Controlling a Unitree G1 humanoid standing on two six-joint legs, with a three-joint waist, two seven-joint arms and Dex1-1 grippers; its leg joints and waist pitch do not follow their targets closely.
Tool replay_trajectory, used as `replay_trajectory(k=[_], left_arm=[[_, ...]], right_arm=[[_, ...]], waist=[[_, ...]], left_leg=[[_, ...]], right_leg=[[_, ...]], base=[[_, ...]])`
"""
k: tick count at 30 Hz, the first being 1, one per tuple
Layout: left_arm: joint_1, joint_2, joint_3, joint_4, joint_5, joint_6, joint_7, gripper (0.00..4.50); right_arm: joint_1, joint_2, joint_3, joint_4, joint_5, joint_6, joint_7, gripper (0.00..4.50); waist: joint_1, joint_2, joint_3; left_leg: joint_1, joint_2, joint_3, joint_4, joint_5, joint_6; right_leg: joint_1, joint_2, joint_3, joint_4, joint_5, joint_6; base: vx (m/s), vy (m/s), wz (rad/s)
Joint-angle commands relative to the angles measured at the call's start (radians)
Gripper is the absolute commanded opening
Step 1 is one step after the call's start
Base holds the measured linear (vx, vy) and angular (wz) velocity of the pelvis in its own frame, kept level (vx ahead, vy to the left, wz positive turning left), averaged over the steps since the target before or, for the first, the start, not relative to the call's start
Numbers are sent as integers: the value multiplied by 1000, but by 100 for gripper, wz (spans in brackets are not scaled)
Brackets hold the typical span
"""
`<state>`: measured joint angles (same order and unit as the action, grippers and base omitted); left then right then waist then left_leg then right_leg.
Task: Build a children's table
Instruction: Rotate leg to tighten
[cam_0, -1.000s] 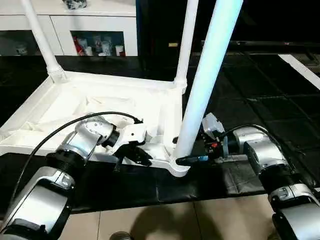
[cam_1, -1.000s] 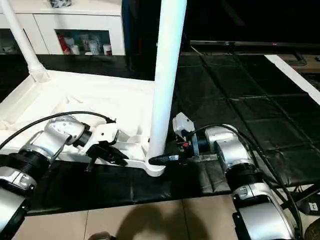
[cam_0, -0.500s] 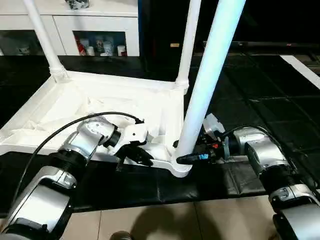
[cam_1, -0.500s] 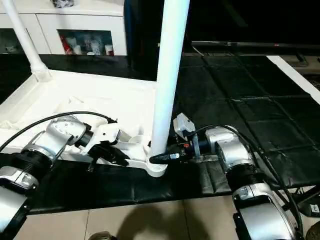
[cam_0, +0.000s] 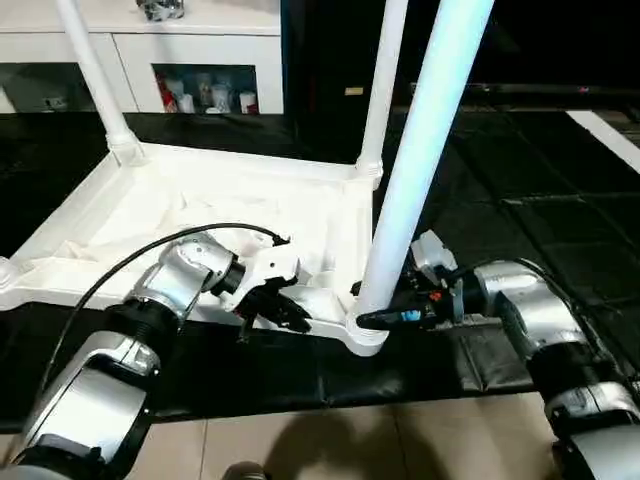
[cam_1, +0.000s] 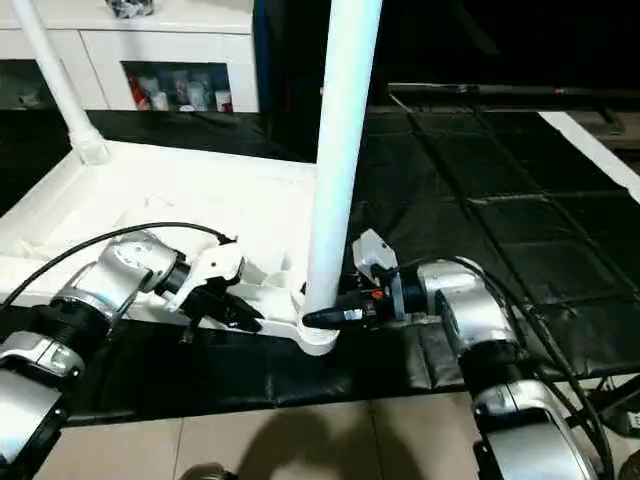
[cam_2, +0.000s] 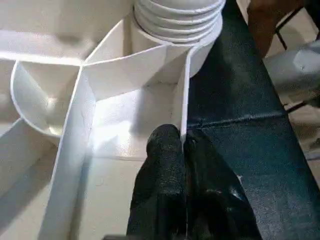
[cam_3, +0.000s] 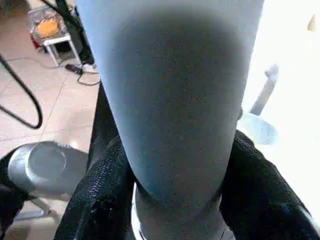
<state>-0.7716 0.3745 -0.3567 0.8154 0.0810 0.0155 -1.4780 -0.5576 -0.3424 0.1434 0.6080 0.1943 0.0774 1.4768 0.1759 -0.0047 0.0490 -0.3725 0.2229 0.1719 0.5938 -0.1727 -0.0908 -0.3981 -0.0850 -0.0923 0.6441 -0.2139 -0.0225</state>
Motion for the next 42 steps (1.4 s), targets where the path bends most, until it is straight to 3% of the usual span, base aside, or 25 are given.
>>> replay_trajectory(k=[1, 6, 7, 9, 10, 13, 14, 16, 17, 19, 21, 22, 25, 28, 31, 37, 41, 42], left_arm=[[-40, -31, 48, 20, -23, 38, 124, 0], [-81, -73, 111, 62, -46, 102, 258, 0], [-100, -94, 139, 64, -64, 155, 308, 0], [-126, -131, 180, 58, -77, 235, 414, 0], [-132, -151, 192, 51, -77, 262, 464, 0], [-144, -207, 221, 34, -72, 311, 592, 0], [-143, -222, 226, 26, -67, 316, 630, 0], [-141, -235, 229, 20, -62, 318, 662, 0], [-138, -253, 225, 12, -54, 318, 696, 0], [-136, -266, 222, 8, -50, 322, 712, 0], [-135, -271, 219, 11, -45, 318, 720, 0], [-135, -272, 218, 12, -44, 316, 722, 0], [-132, -272, 217, 5, -34, 327, 735, 0], [-123, -255, 209, -1, -18, 325, 731, 0], [-120, -248, 204, 0, -13, 318, 726, 0], [-95, -162, 160, 12, 7, 211, 592, 0], [-79, -120, 128, 4, 14, 157, 484, 0], [-74, -101, 112, 3, 19, 125, 438, 0]], right_arm=[[23, 32, 17, -10, 16, 23, -18, 202], [1, 86, -2, 38, -58, 4, -254, 200], [-27, 119, -13, 73, -76, 28, -356, 199], [-89, 195, -54, 144, -80, 69, -549, 198], [-117, 231, -72, 176, -77, 80, -632, 197], [-173, 313, -106, 247, -84, 82, -836, 197], [-180, 326, -103, 262, -98, 74, -881, 197], [-185, 337, -99, 273, -111, 67, -917, 197], [-187, 351, -96, 277, -119, 66, -941, 196], [-187, 362, -99, 277, -119, 70, -949, 196], [-183, 364, -88, 272, -133, 52, -939, 196], [-182, 364, -85, 271, -137, 47, -937, 196], [-186, 367, -99, 286, -140, 11, -936, 266], [-184, 359, -112, 294, -132, -15, -933, 275], [-179, 353, -110, 290, -129, -22, -923, 314], [-83, 237, -101, 185, -84, -73, -688, 367], [-56, 164, -95, 155, -70, -88, -564, 402], [-52, 133, -96, 143, -61, -91, -513, 411]], waist=[[-8, 6, -71], [-26, 3, -63], [-31, -2, -64], [-54, 2, -66], [-65, -9, -68], [-80, -6, -71], [-83, -11, -74], [-81, -8, -77], [-78, -15, -79], [-75, -13, -78], [-74, -14, -74], [-74, -14, -73], [-75, -10, -71], [-77, -9, -70], [-77, -10, -72], [-75, -14, -74], [-79, -11, -72], [-76, -3, -72]], left_leg=[[15, 15, 1, -62, -168, 41], [17, 12, -2, -72, -233, -2], [14, 11, -3, -73, -230, -3], [10, 9, -6, -74, -203, -21], [4, 5, -5, -72, -182, -17], [6, 4, -3, -67, -139, -11], [4, 3, 0, -64, -100, 7], [4, 0, 3, -60, -55, 42], [4, 1, 4, -59, -25, 69], [4, 1, 5, -57, -13, 104], [6, 3, 6, -59, -30, 109], [7, 4, 6, -60, -47, 103], [9, 7, 7, -62, -84, 82], [8, 6, 6, -63, -91, 74], [8, 6, 6, -63, -86, 74], [3, 4, 5, -59, -68, 113], [4, 8, 5, -59, -91, 109], [5, 8, 4, -59, -98, 106]], right_leg=[[56, -61, 51, -75, -30, -243], [53, -68, 51, -95, -222, -192], [57, -67, 51, -95, -226, -186], [56, -65, 50, -87, -198, -198], [61, -63, 48, -88, -179, -195], [58, -63, 51, -81, -117, -217], [60, -60, 51, -75, -52, -226], [63, -57, 51, -71, 42, -240], [65, -56, 51, -64, 105, -252], [65, -57, 49, -64, 143, -261], [63, -57, 49, -68, 115, -260], [63, -59, 49, -70, 87, -257], [62, -61, 50, -76, 33, -251], [63, -61, 51, -77, 28, -247], [64, -60, 51, -75, 42, -248], [69, -60, 50, -71, 102, -245], [66, -60, 49, -73, 62, -257], [67, -59, 48, -75, 55, -260]], base=[[0, 0, 0], [0, 0, 0], [0, 0, 0], [0, 0, 0], [0, 0, 0], [0, 0, 0], [0, 0, 0], [0, 0, 0], [0, 0, 0], [0, 0, 0], [0, 0, 0], [0, 0, 0], [0, 0, 0], [0, 0, 0], [0, 0, 0], [0, 0, 0], [0, 0, 0], [0, 0, 0]])
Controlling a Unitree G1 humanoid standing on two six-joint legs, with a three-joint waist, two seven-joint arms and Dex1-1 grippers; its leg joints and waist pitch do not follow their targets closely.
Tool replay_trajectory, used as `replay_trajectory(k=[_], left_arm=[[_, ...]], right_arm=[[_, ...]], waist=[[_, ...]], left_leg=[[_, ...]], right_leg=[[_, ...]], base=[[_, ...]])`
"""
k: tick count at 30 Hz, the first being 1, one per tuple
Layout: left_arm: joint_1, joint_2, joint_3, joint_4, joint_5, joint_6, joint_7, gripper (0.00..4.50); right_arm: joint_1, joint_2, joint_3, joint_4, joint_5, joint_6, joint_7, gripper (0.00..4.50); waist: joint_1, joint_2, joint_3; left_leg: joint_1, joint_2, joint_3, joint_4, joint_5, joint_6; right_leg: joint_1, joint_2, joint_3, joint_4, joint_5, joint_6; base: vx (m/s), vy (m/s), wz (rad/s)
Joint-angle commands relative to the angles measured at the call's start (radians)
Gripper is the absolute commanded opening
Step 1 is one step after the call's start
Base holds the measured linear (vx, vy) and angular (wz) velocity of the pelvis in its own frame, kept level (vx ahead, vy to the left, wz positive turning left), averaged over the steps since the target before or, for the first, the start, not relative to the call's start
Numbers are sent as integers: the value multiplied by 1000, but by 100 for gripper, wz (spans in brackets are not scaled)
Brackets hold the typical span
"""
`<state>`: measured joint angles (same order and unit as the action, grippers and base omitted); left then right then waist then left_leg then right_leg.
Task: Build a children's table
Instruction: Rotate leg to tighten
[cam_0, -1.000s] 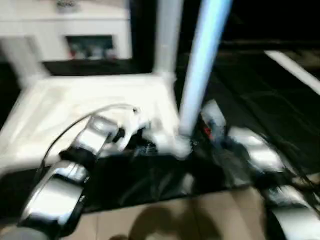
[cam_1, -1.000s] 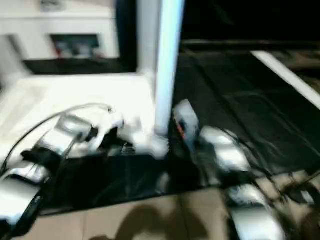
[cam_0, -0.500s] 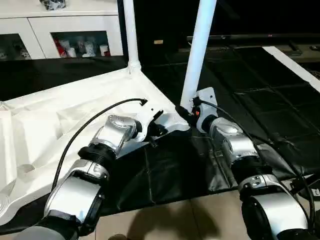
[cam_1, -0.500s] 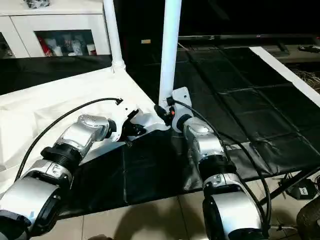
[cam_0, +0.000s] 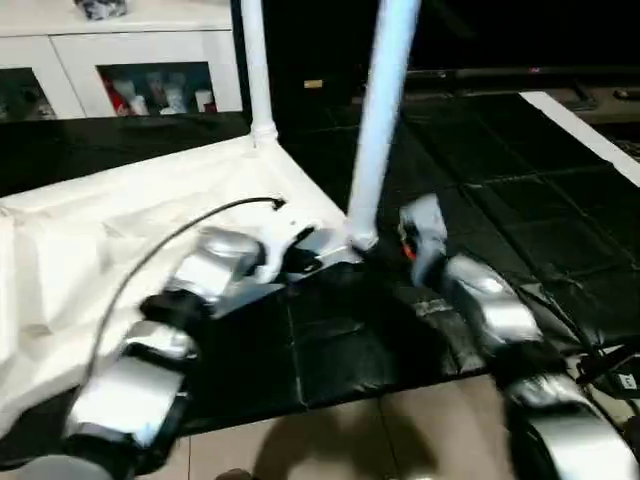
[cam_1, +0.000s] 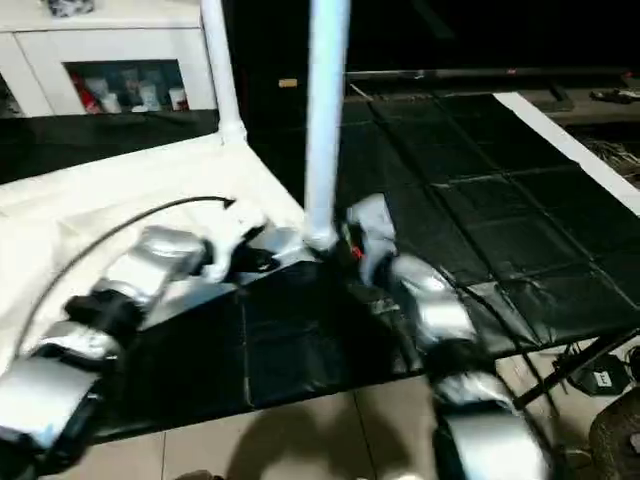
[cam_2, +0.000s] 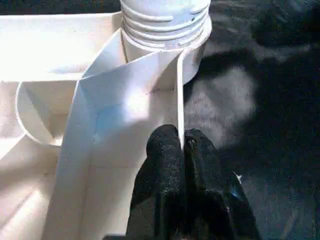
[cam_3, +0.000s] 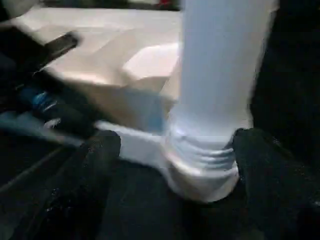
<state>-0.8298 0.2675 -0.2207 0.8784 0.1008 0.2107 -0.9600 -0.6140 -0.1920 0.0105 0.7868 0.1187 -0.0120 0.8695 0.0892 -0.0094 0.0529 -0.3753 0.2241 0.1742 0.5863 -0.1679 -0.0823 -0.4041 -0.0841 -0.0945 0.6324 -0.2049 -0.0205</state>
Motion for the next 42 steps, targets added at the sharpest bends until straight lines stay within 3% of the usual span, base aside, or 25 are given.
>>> replay_trajectory(k=[1, 5, 7, 9, 14, 22, 32, 33, 42], left_arm=[[-15, 9, -26, -61, -1, -74, -89, 0], [-1, 73, -78, -69, -12, -167, -290, 0], [4, 85, -89, -79, -14, -182, -329, 0], [6, 96, -99, -85, -16, -187, -367, 0], [30, 145, -149, -126, -24, -244, -544, 0], [44, 154, -164, -160, -34, -257, -600, 0], [53, 158, -167, -169, -31, -266, -609, 0], [55, 159, -167, -172, -31, -264, -609, 0], [61, 159, -163, -174, -29, -259, -602, 0]], right_arm=[[5, -23, 37, -39, 17, -1, 104, 416], [11, -134, 40, -100, 63, 43, 323, 447], [12, -150, 49, -109, 62, 49, 354, 447], [12, -165, 63, -113, 57, 45, 383, 447], [11, -194, 117, -155, 90, 85, 563, 431], [-11, -166, 150, -134, 82, 91, 611, 371], [-18, -169, 169, -129, 91, 121, 659, 281], [-18, -170, 171, -129, 92, 121, 661, 255], [-2, -167, 179, -149, 94, 140, 681, 205]], waist=[[11, 1, -76], [26, 3, -78], [42, 7, -80], [51, 4, -78], [61, 2, -78], [70, 0, -76], [70, -4, -77], [69, -4, -76], [69, -4, -76]], left_leg=[[8, 7, 1, -51, -103, 97], [11, 11, 4, -47, -101, 107], [16, 17, 4, -46, -104, 105], [17, 19, 6, -47, -111, 94], [15, 18, 4, -50, -135, 78], [13, 19, 3, -53, -150, 51], [11, 17, 3, -51, -139, 52], [10, 17, 3, -51, -136, 52], [12, 17, 3, -51, -144, 47]], right_leg=[[73, -60, 51, -64, 46, -263], [69, -57, 50, -57, 91, -283], [63, -60, 50, -53, 95, -291], [60, -61, 50, -53, 79, -290], [61, -64, 49, -54, 36, -278], [57, -69, 50, -57, -25, -258], [57, -68, 50, -57, -37, -245], [57, -67, 50, -57, -38, -244], [56, -67, 50, -59, -57, -240]], base=[[0, 0, 0], [0, 0, 0], [0, 0, 0], [0, 0, 0], [0, 0, 0], [0, 0, 0], [0, 0, 0], [0, 0, 0], [0, 0, 0]])
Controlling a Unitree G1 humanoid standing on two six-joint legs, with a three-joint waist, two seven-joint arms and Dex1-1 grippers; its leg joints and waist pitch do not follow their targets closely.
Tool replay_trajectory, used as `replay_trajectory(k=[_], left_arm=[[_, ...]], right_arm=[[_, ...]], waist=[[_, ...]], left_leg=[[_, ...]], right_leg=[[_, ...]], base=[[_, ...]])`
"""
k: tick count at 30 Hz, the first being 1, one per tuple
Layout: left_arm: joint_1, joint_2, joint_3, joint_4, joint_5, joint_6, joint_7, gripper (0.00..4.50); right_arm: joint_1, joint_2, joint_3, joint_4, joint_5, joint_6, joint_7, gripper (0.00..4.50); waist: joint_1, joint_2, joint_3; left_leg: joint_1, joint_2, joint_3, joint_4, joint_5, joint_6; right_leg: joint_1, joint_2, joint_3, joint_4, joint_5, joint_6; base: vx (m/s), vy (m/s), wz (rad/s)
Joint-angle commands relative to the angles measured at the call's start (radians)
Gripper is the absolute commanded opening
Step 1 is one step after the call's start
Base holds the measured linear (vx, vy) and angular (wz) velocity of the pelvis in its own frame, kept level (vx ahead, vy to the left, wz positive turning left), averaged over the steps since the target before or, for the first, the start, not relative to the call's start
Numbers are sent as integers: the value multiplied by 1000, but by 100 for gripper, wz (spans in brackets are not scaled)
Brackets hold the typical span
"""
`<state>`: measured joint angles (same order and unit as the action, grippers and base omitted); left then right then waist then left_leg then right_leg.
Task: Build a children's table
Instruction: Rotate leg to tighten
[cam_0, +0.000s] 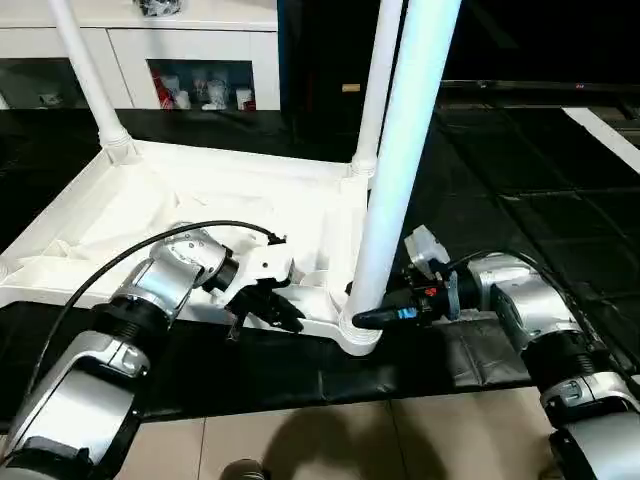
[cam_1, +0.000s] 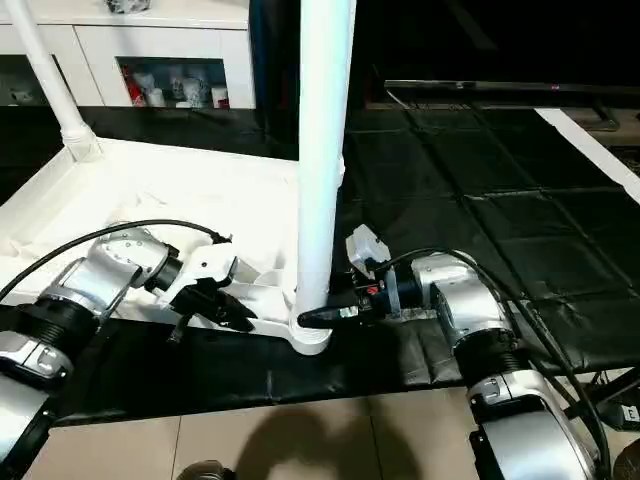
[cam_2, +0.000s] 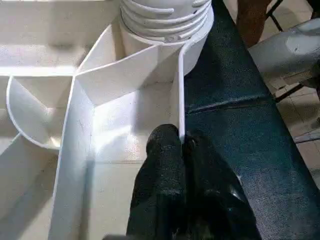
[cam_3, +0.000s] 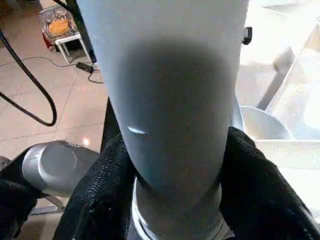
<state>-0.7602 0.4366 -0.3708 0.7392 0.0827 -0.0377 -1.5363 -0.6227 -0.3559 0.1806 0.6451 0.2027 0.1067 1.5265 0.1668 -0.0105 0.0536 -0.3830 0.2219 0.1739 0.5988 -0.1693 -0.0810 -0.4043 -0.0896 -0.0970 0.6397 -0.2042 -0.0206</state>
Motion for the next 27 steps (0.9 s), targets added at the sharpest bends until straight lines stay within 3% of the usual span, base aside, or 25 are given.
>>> replay_trajectory(k=[1, 3, 11, 12, 15, 16, 17, 18, 20, 23, 25, 27], left_arm=[[-9, -10, -12, -35, -11, -9, -26, 0], [-9, -15, -7, -30, -15, 4, -19, 0], [-33, -65, 46, 4, -32, 99, 107, 0], [-51, -102, 80, 23, -37, 150, 212, 0], [-71, -135, 114, 40, -46, 199, 305, 0], [-91, -170, 149, 54, -58, 253, 395, 0], [-91, -170, 149, 54, -58, 253, 395, 0], [-105, -194, 174, 64, -66, 292, 459, 0], [-136, -260, 232, 75, -94, 371, 598, 0], [-159, -313, 267, 81, -106, 414, 698, 0], [-165, -337, 274, 72, -104, 430, 742, 0], [-160, -347, 268, 61, -97, 433, 749, 0]], right_arm=[[7, -3, 9, -8, 10, 22, 25, 204], [13, -1, 12, -17, 14, 30, 25, 204], [47, 28, -4, -60, 20, 72, -69, 202], [60, 54, -12, -60, -10, 63, -175, 202], [59, 84, -27, -46, -36, 77, -292, 201], [52, 123, -50, -36, -46, 106, -406, 201], [52, 123, -50, -36, -46, 106, -406, 200], [47, 150, -67, -29, -53, 128, -486, 200], [10, 238, -119, 9, -62, 173, -713, 199], [-38, 301, -143, 71, -90, 152, -897, 199], [-63, 330, -141, 102, -106, 139, -957, 199], [-63, 334, -110, 98, -143, 104, -952, 199]], waist=[[-9, -3, -76], [-8, 1, -76], [-6, 1, -77], [-10, 0, -72], [-14, -2, -70], [-20, -2, -67], [-26, -1, -68], [-37, -6, -70], [-50, -5, -71], [-70, -5, -74], [-74, -10, -78], [-70, -7, -85]], left_leg=[[19, 19, 3, -64, -144, 45], [20, 19, 3, -64, -147, 43], [21, 19, 3, -63, -148, 41], [19, 18, 2, -66, -165, 25], [20, 14, 0, -70, -211, 3], [21, 13, -1, -72, -217, -6], [21, 12, -2, -73, -214, -13], [17, 9, -4, -73, -205, -17], [18, 7, -3, -72, -190, -19], [15, 2, -2, -69, -163, -21], [9, -2, 2, -65, -113, 17], [8, -3, 2, -59, -41, 58]], right_leg=[[56, -62, 53, -66, -60, -239], [55, -61, 53, -66, -63, -239], [55, -61, 53, -65, -46, -244], [54, -61, 54, -70, -84, -234], [57, -66, 53, -83, -193, -205], [54, -64, 54, -86, -218, -194], [55, -62, 55, -85, -219, -191], [61, -63, 52, -85, -222, -183], [57, -62, 53, -85, -196, -194], [58, -60, 52, -82, -163, -206], [67, -55, 53, -78, -67, -217], [70, -52, 53, -64, 71, -242]], base=[[0, 0, 0], [0, 0, 0], [0, 0, 0], [0, 0, 0], [0, 0, 0], [0, 0, 0], [0, 0, 0], [0, 0, 0], [0, 0, 0], [0, 0, 0], [0, 0, 0], [0, 0, 0]])
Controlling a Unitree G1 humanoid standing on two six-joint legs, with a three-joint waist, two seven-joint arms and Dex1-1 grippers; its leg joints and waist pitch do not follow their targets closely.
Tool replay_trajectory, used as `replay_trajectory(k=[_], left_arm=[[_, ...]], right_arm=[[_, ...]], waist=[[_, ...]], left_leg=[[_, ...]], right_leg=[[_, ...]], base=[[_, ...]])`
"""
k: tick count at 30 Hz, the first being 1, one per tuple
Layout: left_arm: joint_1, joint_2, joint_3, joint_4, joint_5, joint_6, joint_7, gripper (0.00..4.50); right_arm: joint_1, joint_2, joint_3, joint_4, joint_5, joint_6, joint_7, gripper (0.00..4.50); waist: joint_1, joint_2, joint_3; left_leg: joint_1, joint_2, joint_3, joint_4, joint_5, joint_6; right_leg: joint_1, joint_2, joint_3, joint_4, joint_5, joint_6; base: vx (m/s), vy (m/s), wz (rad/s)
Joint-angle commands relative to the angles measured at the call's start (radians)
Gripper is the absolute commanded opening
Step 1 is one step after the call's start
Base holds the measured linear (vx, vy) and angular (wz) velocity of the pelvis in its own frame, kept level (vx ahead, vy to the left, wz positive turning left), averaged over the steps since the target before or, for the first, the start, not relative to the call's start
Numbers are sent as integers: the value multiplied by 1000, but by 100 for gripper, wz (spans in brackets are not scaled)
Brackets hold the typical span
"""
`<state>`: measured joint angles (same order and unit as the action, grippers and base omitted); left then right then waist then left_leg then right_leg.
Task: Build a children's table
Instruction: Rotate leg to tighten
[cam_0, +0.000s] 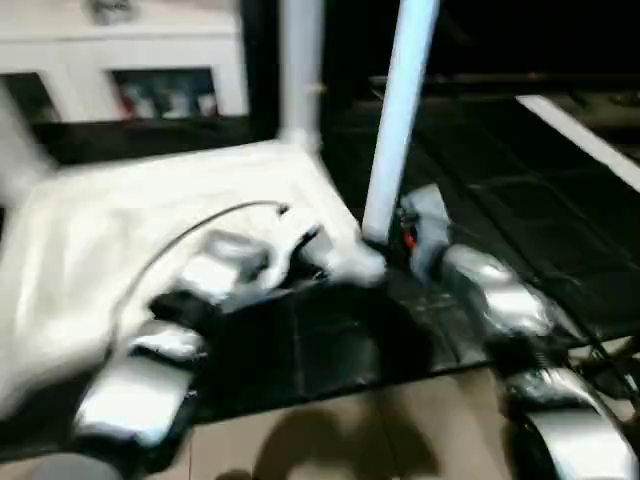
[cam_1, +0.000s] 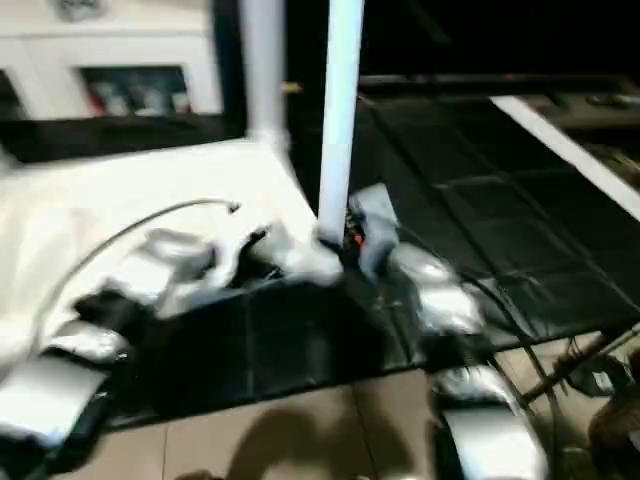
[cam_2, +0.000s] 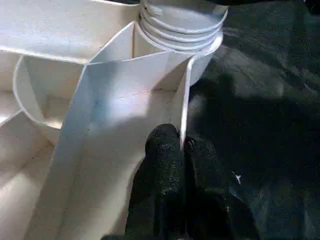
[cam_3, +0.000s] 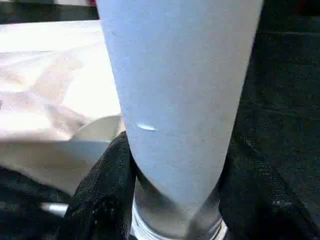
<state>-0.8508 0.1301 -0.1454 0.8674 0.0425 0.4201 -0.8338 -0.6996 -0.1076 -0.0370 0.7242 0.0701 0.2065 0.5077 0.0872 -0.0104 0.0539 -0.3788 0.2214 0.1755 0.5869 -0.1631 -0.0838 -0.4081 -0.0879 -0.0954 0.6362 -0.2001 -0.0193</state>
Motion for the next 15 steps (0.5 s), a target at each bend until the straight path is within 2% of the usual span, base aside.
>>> replay_trajectory(k=[1, 2, 3, 4, 5, 7, 8, 9, 14, 15], left_arm=[[-66, -41, 39, -73, -52, -24, 45, 0], [-60, -38, 34, -79, -47, -27, 39, 0], [-56, -35, 30, -85, -38, -26, 35, 0], [-54, -32, 29, -88, -33, -24, 34, 0], [-52, -30, 27, -90, -25, -23, 37, 0], [-45, -17, 14, -94, -11, -31, 28, 0], [-40, -9, 8, -97, -8, -35, 18, 0], [-37, -5, 5, -99, -7, -36, 14, 0], [-3, 55, -53, -115, 15, -97, -85, 0], [6, 73, -62, -119, 17, -116, -118, 0]], right_arm=[[18, 85, 121, 12, -26, -11, 76, 233], [25, 88, 120, 3, -17, -14, 99, 266], [31, 94, 111, -5, -7, -11, 106, 266], [33, 100, 101, -8, 1, -7, 106, 268], [33, 103, 98, -7, 3, -7, 103, 268], [39, 94, 106, -10, -1, -19, 109, 305], [43, 89, 106, -13, 4, -23, 115, 314], [44, 86, 105, -14, 8, -25, 118, 316], [72, 38, 85, -42, 29, -56, 200, 371], [84, 14, 89, -57, 30, -79, 241, 371]], waist=[[11, -7, -85], [12, -9, -85], [15, -7, -86], [14, -10, -85], [13, -8, -83], [12, -7, -81], [13, -2, -80], [12, -3, -79], [12, -2, -79], [11, 0, -79]], left_leg=[[4, -2, 1, -47, -39, 72], [6, -1, 2, -47, -35, 82], [6, 0, 1, -45, -21, 106], [5, 0, 2, -45, -18, 113], [6, 2, 1, -46, -24, 117], [9, 4, 2, -48, -51, 111], [11, 6, 2, -49, -74, 101], [10, 6, 2, -51, -87, 93], [9, 8, 0, -52, -101, 86], [10, 9, 0, -52, -97, 85]], right_leg=[[74, -52, 51, -59, 92, -249], [72, -52, 50, -59, 109, -254], [73, -53, 50, -55, 142, -265], [73, -52, 49, -55, 146, -267], [73, -54, 48, -56, 135, -270], [71, -55, 48, -61, 92, -269], [70, -58, 49, -65, 62, -265], [71, -57, 50, -66, 46, -261], [73, -57, 51, -65, 54, -258], [72, -57, 51, -63, 63, -260]], base=[[0, 0, 0], [0, 0, 0], [0, 0, 0], [0, 0, 0], [0, 0, 0], [0, 0, 0], [0, 0, 0], [0, 0, 0], [0, 0, 0], [0, 0, 0]])
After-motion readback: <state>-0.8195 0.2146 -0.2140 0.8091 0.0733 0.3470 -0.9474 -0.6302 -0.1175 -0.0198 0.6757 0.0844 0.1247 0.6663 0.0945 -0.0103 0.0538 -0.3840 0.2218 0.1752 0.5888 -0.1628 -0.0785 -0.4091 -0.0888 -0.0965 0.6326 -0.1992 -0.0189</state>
